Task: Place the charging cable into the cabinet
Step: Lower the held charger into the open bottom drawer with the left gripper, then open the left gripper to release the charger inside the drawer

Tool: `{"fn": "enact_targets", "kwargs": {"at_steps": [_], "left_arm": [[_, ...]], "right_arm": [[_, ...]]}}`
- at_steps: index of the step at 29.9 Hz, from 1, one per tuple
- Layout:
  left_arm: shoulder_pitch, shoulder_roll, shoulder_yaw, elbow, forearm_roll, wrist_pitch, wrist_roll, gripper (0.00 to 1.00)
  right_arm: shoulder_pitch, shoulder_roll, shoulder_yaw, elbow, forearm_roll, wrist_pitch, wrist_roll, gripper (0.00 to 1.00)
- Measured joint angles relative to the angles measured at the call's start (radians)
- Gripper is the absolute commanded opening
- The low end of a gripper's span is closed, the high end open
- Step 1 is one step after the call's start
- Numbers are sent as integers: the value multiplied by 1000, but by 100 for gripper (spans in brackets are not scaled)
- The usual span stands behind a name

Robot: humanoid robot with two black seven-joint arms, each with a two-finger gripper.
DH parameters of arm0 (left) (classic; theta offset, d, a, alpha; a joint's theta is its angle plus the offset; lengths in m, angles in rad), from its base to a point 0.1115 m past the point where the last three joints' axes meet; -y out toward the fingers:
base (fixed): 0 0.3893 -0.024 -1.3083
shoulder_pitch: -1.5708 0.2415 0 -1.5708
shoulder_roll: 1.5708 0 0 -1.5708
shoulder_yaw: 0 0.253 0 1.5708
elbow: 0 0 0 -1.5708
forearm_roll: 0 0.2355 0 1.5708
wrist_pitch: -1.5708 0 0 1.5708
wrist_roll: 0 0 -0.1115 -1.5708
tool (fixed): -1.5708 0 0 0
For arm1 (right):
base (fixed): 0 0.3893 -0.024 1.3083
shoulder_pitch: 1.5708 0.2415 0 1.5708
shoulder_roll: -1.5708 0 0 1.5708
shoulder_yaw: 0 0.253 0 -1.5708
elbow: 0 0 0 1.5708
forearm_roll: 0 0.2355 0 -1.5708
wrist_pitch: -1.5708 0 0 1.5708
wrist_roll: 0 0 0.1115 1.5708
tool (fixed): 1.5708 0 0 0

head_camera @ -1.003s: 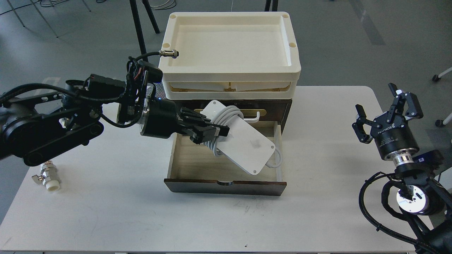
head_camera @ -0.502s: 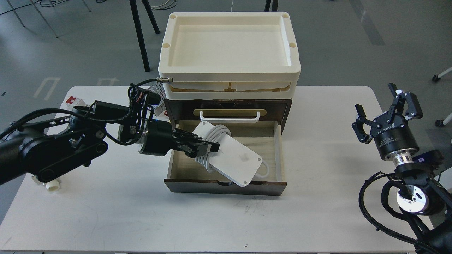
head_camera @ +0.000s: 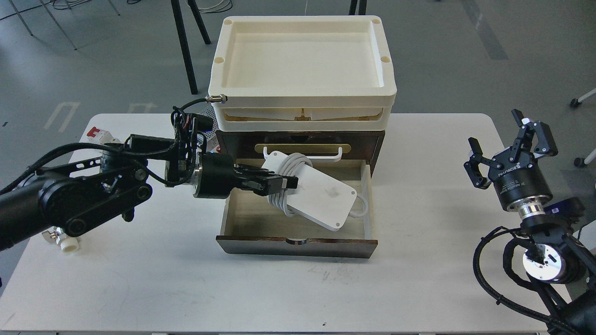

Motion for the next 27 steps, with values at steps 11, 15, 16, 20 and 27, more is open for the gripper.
{"fn": "enact_targets", "kwargs": {"at_steps": [11, 15, 16, 20, 27], "left_arm": [[30, -15, 2, 28, -24, 33, 0, 5], [50, -17, 3, 31, -24, 57, 0, 5], [53, -19, 3, 36, -24, 64, 0, 5], [60, -49, 4, 82, -26, 81, -1, 5], [97, -69, 4, 146, -26, 116, -1, 6]], "right_arm": [[0, 0, 0, 0, 0, 0, 0, 99], [-1, 0, 0, 0, 0, 0, 0, 99], [-1, 0, 0, 0, 0, 0, 0, 99], [-1, 0, -1, 0, 0, 0, 0, 100], [-1, 0, -1, 0, 0, 0, 0, 99]]}}
